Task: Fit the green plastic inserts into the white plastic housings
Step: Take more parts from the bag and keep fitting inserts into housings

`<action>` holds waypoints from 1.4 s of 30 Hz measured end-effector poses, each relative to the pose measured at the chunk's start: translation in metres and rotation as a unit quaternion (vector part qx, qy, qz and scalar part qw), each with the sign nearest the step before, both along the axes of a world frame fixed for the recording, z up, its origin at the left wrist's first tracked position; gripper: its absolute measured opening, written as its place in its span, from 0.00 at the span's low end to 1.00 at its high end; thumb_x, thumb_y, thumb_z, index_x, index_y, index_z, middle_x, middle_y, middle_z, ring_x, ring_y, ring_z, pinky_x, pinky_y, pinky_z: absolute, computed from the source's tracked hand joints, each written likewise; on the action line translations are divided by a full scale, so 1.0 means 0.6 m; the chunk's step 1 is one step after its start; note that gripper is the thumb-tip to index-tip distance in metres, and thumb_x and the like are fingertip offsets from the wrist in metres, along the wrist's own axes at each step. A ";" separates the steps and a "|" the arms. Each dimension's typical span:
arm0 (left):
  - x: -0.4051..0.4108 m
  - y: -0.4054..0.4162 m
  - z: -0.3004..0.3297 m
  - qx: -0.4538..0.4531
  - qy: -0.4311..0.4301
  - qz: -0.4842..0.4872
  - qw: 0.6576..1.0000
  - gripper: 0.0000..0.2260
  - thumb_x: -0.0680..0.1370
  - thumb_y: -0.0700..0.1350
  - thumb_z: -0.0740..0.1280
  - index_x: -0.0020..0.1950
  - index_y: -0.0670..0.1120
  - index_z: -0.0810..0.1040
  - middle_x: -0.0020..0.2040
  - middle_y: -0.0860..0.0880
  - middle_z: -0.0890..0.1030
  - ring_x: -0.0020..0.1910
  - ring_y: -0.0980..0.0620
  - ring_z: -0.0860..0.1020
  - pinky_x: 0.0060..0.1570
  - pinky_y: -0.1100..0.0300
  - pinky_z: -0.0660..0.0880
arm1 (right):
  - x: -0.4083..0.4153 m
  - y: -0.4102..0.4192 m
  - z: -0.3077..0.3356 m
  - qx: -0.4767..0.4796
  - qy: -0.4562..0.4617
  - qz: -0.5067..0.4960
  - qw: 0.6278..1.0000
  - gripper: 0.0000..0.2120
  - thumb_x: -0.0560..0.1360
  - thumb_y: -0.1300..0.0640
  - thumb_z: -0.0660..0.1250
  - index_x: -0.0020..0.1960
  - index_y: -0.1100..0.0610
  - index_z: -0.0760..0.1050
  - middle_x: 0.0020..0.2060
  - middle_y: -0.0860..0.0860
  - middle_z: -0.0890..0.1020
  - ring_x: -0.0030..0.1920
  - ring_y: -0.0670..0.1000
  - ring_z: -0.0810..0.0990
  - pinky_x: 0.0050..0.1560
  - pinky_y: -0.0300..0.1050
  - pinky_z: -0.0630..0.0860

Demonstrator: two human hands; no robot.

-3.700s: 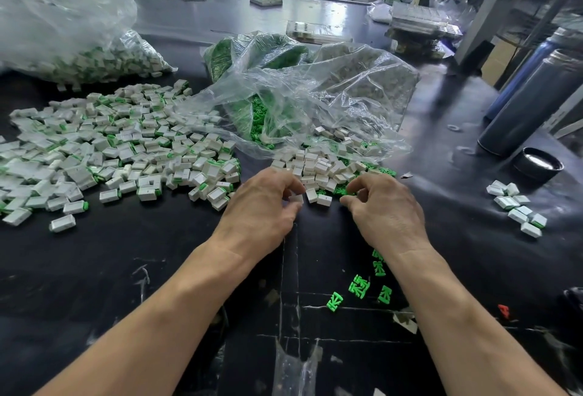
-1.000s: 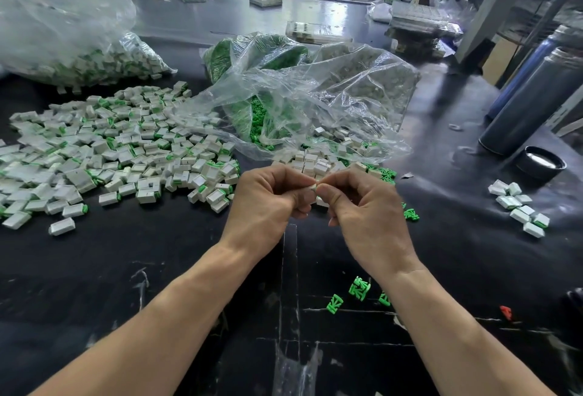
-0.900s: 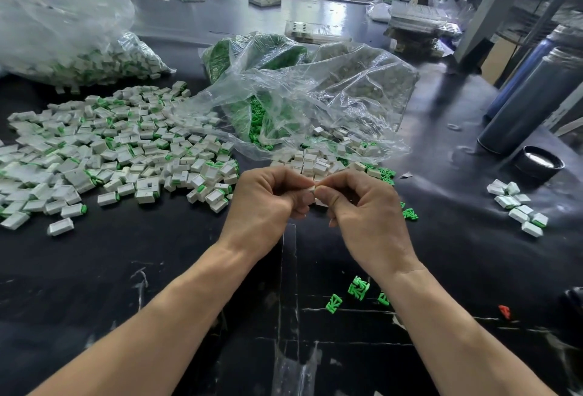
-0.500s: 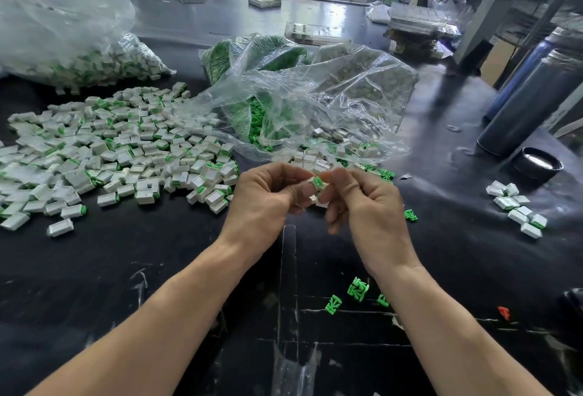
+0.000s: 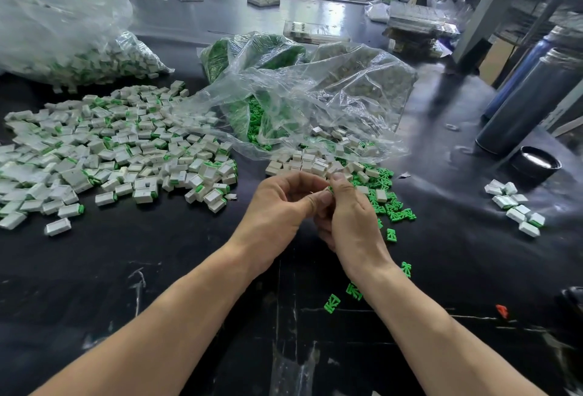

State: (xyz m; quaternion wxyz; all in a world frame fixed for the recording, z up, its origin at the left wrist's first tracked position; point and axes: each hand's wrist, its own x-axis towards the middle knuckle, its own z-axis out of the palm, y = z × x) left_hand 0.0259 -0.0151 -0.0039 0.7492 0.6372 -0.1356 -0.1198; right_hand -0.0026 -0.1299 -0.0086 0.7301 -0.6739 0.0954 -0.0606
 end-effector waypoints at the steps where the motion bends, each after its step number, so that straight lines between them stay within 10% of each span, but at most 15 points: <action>1: -0.001 -0.001 -0.002 0.002 -0.001 0.001 1.000 0.07 0.78 0.35 0.71 0.54 0.32 0.81 0.43 0.40 0.83 0.42 0.48 0.80 0.50 0.54 0.79 | 0.003 0.002 -0.004 -0.019 0.000 -0.013 1.000 0.25 0.82 0.40 0.53 0.40 0.40 0.86 0.24 0.41 0.77 0.26 0.39 0.76 0.29 0.34 0.70; 6: -0.004 -0.002 -0.004 0.011 -0.009 0.009 1.000 0.06 0.78 0.36 0.72 0.53 0.34 0.81 0.43 0.42 0.84 0.40 0.52 0.81 0.41 0.63 0.78 | 0.011 0.004 -0.019 -0.096 0.005 -0.063 0.993 0.28 0.71 0.34 0.51 0.41 0.47 0.85 0.24 0.41 0.76 0.32 0.47 0.74 0.42 0.52 0.69; 19: -0.005 -0.003 -0.008 0.047 -0.019 0.022 0.998 0.02 0.79 0.39 0.72 0.49 0.41 0.83 0.45 0.43 0.86 0.43 0.52 0.83 0.48 0.59 0.80 | 0.011 0.006 -0.018 -0.153 -0.020 -0.088 0.984 0.28 0.77 0.44 0.50 0.46 0.55 0.87 0.31 0.48 0.81 0.37 0.51 0.79 0.44 0.50 0.77; 30: 0.002 0.008 0.003 0.045 -0.026 0.049 0.997 0.01 0.78 0.37 0.73 0.48 0.41 0.83 0.39 0.48 0.86 0.38 0.55 0.83 0.41 0.63 0.79 | 0.015 -0.009 -0.019 -0.124 0.004 -0.053 0.991 0.31 0.79 0.31 0.51 0.35 0.50 0.81 0.24 0.45 0.75 0.26 0.45 0.70 0.35 0.43 0.64; 42: 0.017 0.026 0.004 0.123 -0.081 0.097 0.984 0.03 0.74 0.38 0.76 0.46 0.43 0.85 0.42 0.50 0.87 0.40 0.58 0.82 0.45 0.60 0.80 | 0.007 -0.031 -0.007 -0.206 -0.136 -0.031 0.969 0.04 0.78 0.60 0.75 0.47 0.51 0.82 0.38 0.45 0.85 0.38 0.43 0.82 0.41 0.36 0.76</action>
